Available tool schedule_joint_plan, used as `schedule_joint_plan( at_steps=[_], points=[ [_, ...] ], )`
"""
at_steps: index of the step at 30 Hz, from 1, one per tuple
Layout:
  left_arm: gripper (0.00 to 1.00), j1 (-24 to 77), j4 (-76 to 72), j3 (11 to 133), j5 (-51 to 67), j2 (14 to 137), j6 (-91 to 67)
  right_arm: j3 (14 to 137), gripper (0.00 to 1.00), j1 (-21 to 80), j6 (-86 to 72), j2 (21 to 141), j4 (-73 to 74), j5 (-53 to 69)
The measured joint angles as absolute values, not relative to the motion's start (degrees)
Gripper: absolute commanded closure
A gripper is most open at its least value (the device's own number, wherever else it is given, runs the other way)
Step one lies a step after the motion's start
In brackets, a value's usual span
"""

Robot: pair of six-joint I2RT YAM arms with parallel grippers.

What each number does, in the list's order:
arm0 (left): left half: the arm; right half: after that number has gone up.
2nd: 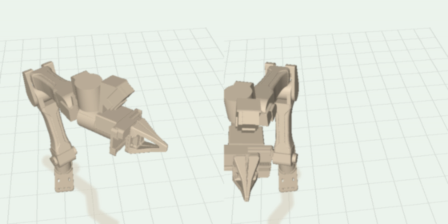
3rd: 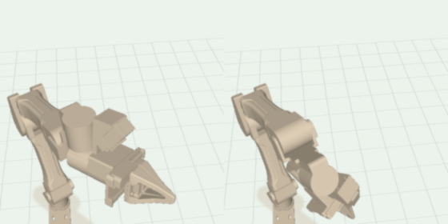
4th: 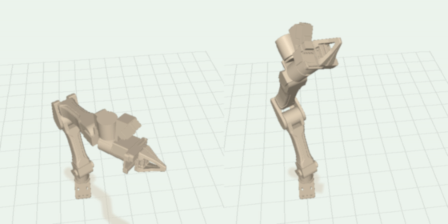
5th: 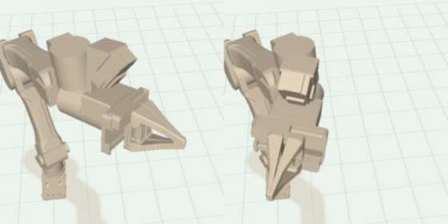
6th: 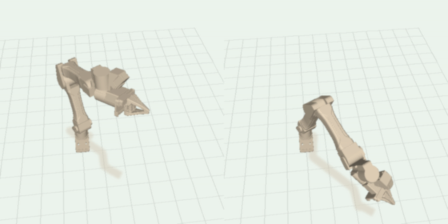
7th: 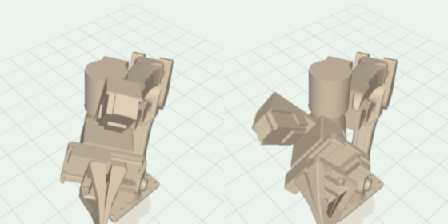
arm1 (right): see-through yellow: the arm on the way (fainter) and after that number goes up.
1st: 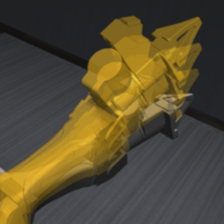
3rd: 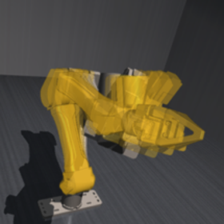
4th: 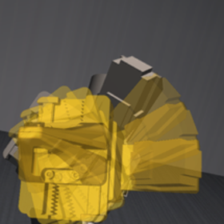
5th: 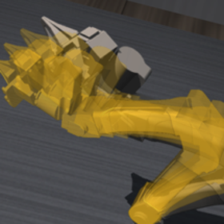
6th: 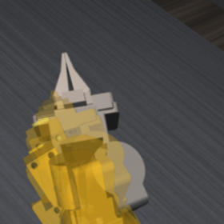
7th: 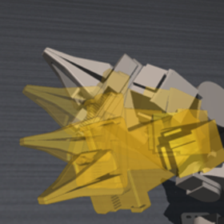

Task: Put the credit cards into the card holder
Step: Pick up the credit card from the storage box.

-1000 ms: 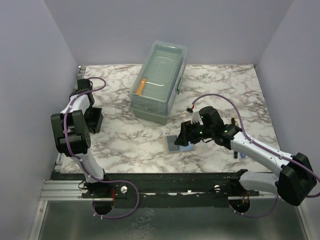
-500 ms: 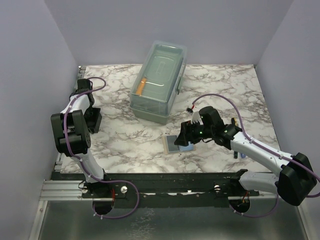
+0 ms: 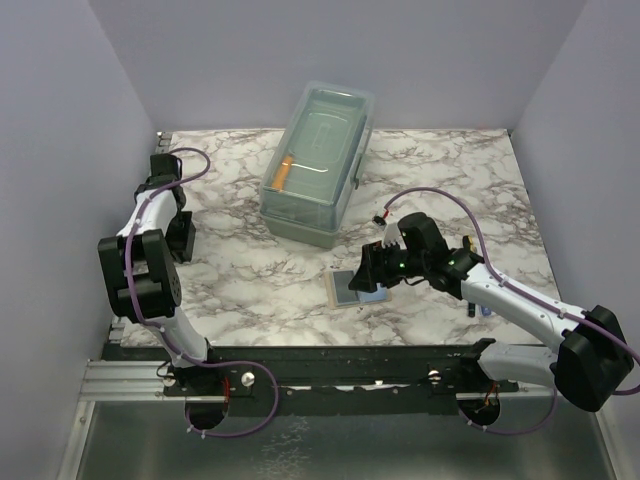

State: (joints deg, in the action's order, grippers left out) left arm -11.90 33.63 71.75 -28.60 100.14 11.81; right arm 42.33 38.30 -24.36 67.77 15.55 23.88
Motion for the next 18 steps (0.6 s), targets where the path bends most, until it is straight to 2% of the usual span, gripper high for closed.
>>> schedule_joint_plan(
  at_steps=[5, 18],
  points=[
    [1.00, -11.9, 34.5, 71.5, -27.1, 98.5, 11.0, 42.3, 0.32, 38.3, -24.4, 67.8, 15.6, 23.9],
    [1.00, -9.2, 42.2, 73.6, -19.6, 94.2, 3.4, 42.6, 0.32, 38.3, -24.3, 68.5, 15.8, 23.9]
  ],
)
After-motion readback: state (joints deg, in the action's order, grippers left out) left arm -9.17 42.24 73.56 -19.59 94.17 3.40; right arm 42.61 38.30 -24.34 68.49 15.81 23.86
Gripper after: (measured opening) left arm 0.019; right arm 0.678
